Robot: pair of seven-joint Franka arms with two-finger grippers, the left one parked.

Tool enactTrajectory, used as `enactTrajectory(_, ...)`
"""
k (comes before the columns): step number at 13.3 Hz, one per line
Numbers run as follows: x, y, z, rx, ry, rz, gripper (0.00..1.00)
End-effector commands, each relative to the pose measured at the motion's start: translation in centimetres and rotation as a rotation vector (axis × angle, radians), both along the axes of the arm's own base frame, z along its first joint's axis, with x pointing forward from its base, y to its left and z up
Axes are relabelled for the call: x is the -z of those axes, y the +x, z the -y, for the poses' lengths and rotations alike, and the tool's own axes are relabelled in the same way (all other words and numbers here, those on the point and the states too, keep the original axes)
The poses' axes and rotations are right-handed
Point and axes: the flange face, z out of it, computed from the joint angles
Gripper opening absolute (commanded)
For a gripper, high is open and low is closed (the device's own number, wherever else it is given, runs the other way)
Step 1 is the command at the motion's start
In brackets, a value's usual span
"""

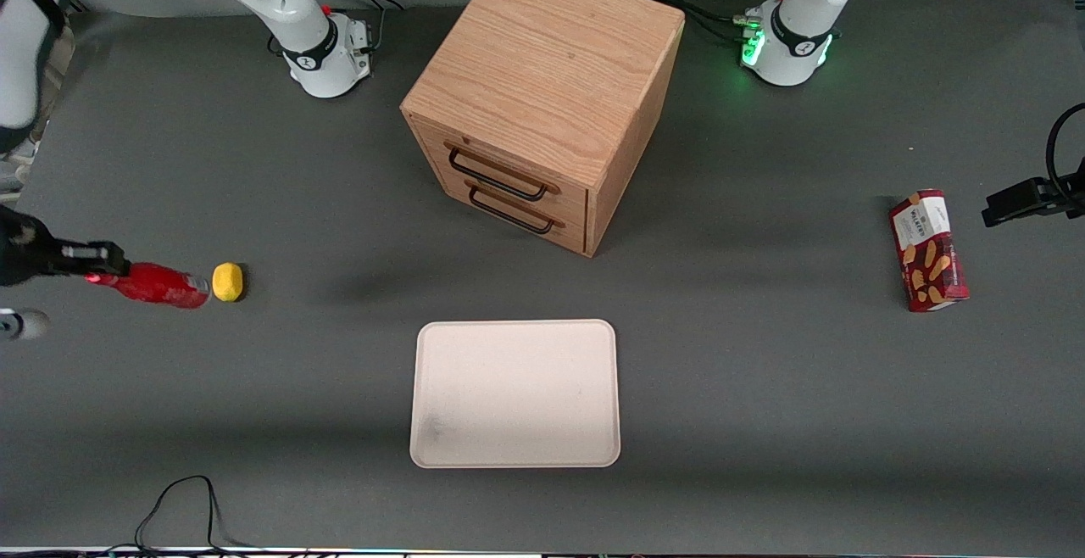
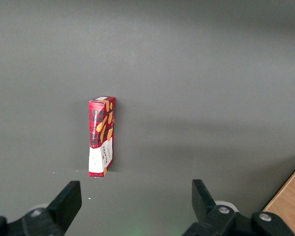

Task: Place coke bottle on tray
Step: 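Lift the bottle with the right gripper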

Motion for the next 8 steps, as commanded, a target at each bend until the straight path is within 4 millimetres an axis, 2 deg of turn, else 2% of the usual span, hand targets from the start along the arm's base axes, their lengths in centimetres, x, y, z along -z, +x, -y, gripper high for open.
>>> enactTrajectory(1,-0.6,-1.0,0.2,-0.009,0.002,-0.017,0.00)
enactTrajectory(4,0.0,-0.8,-1.4,0.013,0.005,-0.025,0.00)
enactTrajectory(5,1.3,-0.1,-2.9,0.063,0.016,-0.029,0.00)
enactTrajectory(8,6.5,3.3,-9.8,0.169,0.073,0.014,0.00)
